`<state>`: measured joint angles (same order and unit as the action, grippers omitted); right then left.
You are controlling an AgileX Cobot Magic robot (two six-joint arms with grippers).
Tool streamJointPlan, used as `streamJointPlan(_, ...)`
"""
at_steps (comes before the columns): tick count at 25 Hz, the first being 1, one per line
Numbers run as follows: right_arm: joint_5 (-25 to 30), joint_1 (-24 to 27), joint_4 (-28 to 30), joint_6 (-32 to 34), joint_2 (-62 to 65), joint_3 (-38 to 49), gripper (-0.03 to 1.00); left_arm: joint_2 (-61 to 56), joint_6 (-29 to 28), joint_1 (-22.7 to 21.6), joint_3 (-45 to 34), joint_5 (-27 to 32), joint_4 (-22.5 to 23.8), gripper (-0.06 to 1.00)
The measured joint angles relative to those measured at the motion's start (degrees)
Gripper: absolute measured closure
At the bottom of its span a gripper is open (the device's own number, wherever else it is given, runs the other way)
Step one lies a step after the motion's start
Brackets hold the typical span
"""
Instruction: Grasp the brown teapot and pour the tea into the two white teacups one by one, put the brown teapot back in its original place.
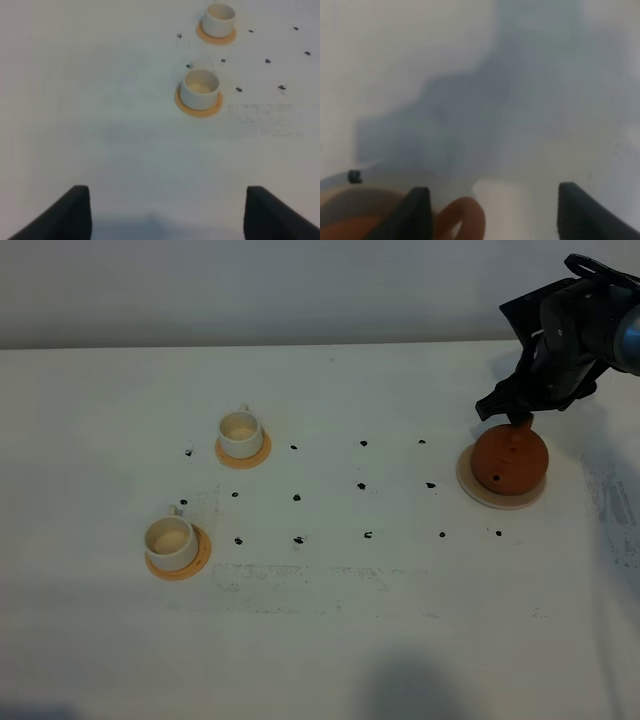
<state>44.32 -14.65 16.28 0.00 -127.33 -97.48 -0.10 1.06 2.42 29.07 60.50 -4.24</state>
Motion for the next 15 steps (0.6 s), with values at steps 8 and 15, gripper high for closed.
streamJointPlan(8,1.42,0.0,2.23,2.33,0.52,0.0,0.41,0.0,0.0,0.0,0.0,0.0,0.0,0.34)
streamJointPlan(15,2.94,0.0,2.35,2.83,1.03,0.0,0.41,0.0,0.0,0.0,0.0,0.0,0.0,0.34)
